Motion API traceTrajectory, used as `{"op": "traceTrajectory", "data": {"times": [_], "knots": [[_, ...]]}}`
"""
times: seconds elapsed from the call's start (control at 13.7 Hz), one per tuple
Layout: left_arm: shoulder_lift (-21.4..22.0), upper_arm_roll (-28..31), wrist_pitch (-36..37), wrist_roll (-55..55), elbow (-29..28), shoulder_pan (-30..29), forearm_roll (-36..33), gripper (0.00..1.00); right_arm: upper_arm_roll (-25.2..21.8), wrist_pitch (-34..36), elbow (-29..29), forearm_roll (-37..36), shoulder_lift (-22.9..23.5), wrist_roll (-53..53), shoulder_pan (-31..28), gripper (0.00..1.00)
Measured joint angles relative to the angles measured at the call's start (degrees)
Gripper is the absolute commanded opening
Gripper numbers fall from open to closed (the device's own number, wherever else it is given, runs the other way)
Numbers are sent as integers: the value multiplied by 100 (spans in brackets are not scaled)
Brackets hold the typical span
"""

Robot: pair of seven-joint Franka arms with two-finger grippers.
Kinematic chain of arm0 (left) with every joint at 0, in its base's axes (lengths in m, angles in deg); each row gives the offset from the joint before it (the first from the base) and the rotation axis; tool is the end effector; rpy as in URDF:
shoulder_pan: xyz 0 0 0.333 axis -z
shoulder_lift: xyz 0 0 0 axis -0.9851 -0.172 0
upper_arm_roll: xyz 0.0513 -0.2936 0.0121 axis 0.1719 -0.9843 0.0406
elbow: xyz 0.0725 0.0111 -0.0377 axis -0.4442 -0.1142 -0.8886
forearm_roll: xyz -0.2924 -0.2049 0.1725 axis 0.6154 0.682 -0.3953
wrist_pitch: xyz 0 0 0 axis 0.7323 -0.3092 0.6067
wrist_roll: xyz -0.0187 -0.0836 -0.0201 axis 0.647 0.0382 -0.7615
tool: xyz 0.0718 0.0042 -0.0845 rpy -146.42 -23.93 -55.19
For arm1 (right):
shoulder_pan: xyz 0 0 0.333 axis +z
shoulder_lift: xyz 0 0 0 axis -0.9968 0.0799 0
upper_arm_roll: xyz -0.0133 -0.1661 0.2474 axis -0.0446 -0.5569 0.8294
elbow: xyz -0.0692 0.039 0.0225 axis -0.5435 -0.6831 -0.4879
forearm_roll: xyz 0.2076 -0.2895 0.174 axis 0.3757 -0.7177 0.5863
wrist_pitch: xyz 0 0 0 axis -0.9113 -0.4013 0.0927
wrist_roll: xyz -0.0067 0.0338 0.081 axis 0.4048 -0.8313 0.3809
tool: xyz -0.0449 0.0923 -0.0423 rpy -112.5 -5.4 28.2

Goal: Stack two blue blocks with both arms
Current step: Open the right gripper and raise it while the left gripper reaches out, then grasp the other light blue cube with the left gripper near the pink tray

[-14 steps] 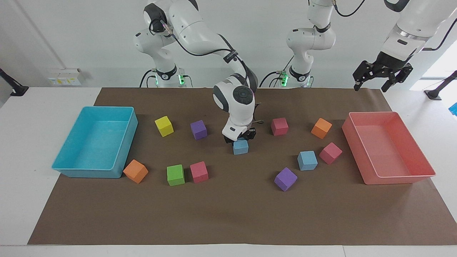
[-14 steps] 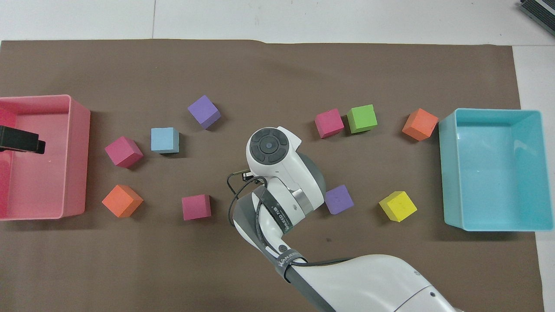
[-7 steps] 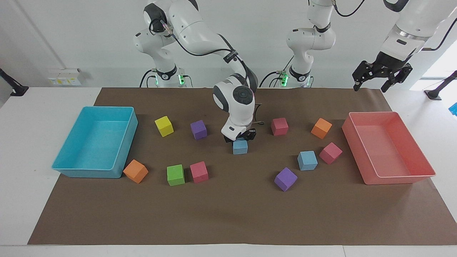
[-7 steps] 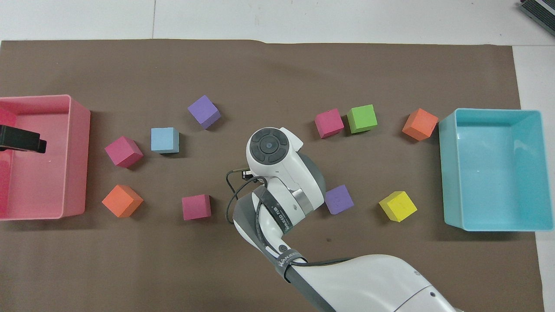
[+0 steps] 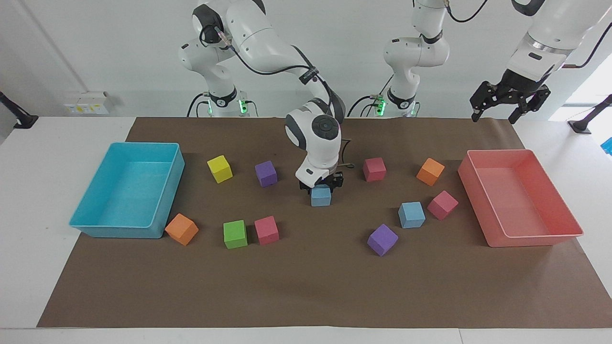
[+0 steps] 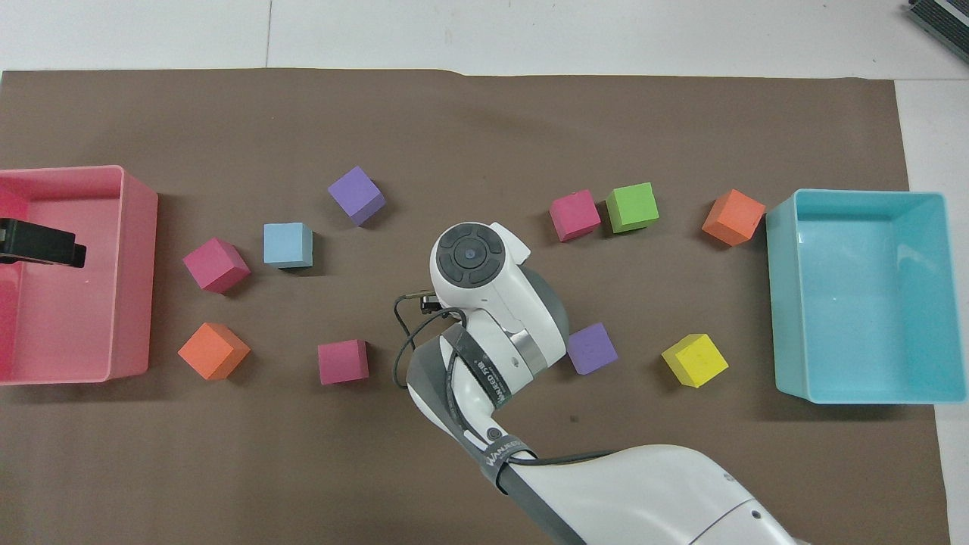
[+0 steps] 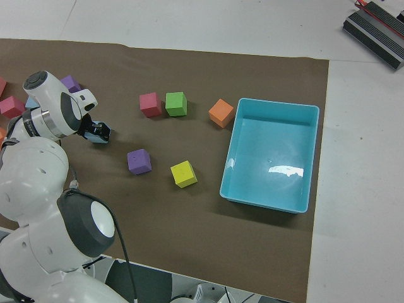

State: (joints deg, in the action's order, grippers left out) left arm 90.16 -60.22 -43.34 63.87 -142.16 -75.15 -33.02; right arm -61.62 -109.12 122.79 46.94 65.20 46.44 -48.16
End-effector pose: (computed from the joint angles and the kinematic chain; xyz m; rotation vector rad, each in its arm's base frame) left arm 0.5397 -0.0238 0.6406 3.1172 -0.1898 0.0446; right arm 0.5419 0.4053 0.2808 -3.1220 -0.0758 0.0745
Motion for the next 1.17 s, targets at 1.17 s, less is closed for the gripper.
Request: {"op": "traceTrajectory", "data": {"times": [1.17], "knots": [[-1209, -87, -2121, -887, -504, 631, 9, 100, -126, 550, 287, 1335, -1961, 1063, -1261, 100]]}}
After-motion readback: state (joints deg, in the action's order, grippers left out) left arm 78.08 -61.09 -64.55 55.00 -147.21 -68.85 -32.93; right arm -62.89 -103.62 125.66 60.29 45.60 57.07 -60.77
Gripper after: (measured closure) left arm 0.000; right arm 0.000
